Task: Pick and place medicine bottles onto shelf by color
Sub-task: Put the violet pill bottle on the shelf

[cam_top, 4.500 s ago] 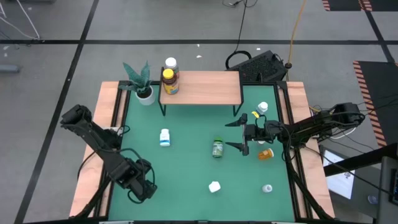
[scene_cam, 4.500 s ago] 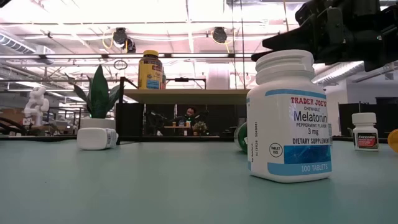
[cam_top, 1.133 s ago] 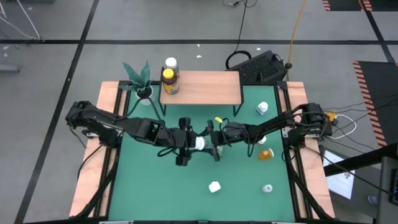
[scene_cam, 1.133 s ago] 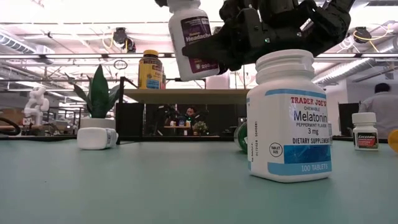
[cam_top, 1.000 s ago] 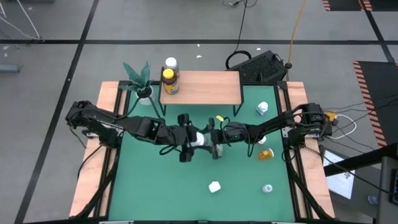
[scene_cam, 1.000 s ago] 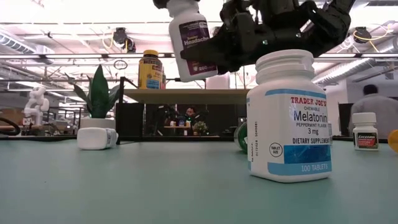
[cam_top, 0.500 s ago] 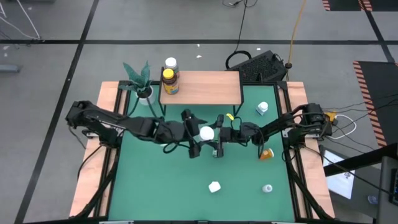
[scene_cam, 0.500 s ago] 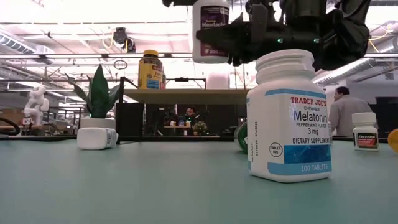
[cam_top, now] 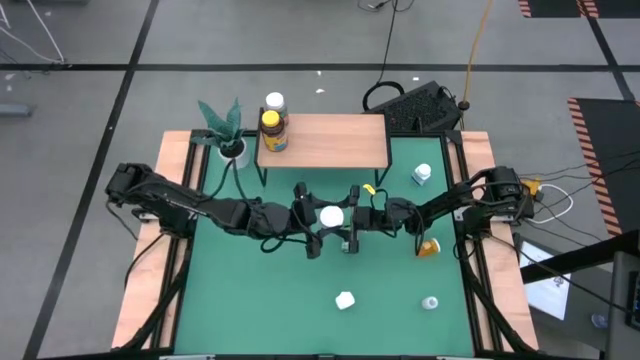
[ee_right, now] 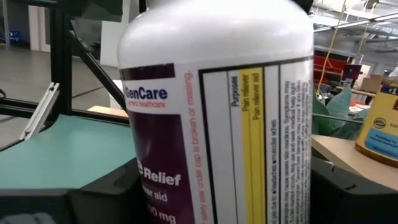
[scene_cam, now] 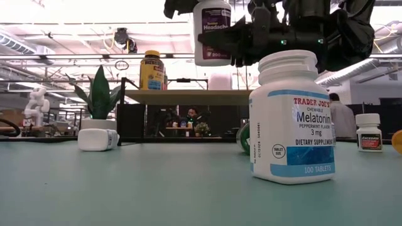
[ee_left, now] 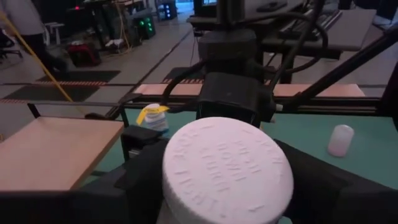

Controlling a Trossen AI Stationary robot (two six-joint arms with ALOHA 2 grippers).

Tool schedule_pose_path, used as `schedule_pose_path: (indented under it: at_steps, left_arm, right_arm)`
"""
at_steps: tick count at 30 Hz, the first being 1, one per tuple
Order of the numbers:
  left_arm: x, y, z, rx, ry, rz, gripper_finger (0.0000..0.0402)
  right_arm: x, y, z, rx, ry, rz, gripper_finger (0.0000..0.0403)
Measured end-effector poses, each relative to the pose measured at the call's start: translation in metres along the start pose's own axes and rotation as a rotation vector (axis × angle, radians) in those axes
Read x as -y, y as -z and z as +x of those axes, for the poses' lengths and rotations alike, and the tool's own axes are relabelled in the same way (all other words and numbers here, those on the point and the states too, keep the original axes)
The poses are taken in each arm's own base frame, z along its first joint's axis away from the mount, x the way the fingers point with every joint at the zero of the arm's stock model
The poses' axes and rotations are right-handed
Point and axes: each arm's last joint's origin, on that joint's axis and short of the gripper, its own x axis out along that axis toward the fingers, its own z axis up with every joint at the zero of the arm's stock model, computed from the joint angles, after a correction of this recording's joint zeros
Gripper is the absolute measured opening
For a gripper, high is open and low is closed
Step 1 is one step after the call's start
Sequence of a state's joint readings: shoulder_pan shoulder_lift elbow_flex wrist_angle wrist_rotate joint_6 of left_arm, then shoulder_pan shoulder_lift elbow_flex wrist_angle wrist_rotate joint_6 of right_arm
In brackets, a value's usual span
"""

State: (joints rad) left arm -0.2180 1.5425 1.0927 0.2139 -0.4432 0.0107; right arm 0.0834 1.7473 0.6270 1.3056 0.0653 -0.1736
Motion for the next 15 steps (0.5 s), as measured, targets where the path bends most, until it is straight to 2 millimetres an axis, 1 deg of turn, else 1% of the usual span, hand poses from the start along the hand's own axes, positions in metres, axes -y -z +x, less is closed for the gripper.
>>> schedule_pose_path:
  at_steps: [3,11,13,15]
  left_arm:
    - [0.0002,0.0,-0.0001,0.0,-0.001,0.009,0.0236]
    - [-0.0002,0.0006,0.0,-0.006,-0.007,0.015,0.0236]
    - [-0.001,0.0013,0.0002,-0.011,-0.014,0.012,0.0236]
    - [-0.0036,-0.0001,-0.0046,-0.032,-0.016,0.016,0.0238]
  right_arm:
    - [-0.0001,-0.0002,0.0,0.002,-0.003,0.006,0.0258]
    - [0.0032,0.0013,0.0002,-0.007,-0.001,0.018,0.026]
    - [0.0049,0.0022,0.0002,-0.017,0.007,0.032,0.0268]
    - [0.0062,0.0036,0.0003,-0.033,0.017,0.036,0.0281]
